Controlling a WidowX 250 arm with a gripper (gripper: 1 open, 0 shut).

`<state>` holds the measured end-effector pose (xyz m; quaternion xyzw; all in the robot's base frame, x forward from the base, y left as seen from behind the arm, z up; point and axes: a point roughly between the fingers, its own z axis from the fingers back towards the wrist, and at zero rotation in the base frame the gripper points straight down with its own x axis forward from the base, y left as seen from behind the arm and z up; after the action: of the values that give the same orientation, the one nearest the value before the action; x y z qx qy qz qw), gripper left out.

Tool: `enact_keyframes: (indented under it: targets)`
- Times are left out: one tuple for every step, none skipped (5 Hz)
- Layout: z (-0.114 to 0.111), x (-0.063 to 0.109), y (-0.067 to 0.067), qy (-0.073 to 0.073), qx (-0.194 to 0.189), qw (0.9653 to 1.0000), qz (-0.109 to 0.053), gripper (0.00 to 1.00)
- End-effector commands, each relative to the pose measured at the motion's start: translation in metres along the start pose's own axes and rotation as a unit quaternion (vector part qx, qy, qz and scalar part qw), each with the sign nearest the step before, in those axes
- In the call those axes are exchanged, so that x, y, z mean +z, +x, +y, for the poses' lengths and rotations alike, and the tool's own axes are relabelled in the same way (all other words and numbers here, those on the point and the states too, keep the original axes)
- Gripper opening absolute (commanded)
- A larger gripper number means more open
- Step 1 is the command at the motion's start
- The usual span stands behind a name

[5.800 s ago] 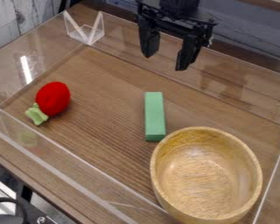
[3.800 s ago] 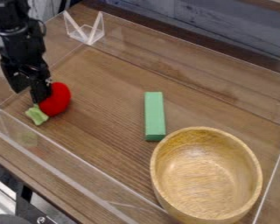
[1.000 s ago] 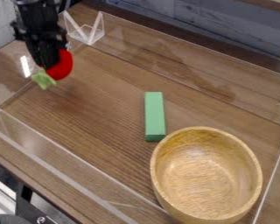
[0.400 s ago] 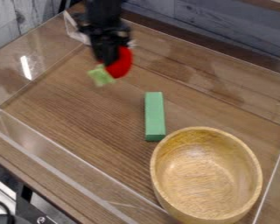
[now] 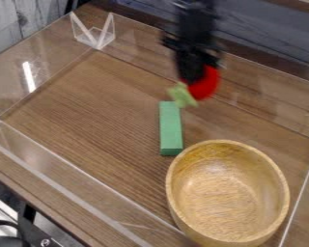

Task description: Move the red object to the right side of the table

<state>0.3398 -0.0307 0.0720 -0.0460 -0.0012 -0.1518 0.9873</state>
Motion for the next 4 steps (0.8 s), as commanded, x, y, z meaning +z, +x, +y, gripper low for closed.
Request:
enact_keyframes:
  targets:
    - [-0.019, 0.005, 0.029, 0.003, -0.019, 0.9995, -0.026, 0.00]
    - [-0.027, -0.010, 0.040, -0.002, -0.041, 0.9991, -0.016, 0.00]
    - [-0.032, -0.022, 0.049, -0.003, -0.042, 0.9991, -0.010, 0.00]
    - [-0.038, -0.030, 0.050, -0.004, -0.043, 0.9991, -0.007, 0.00]
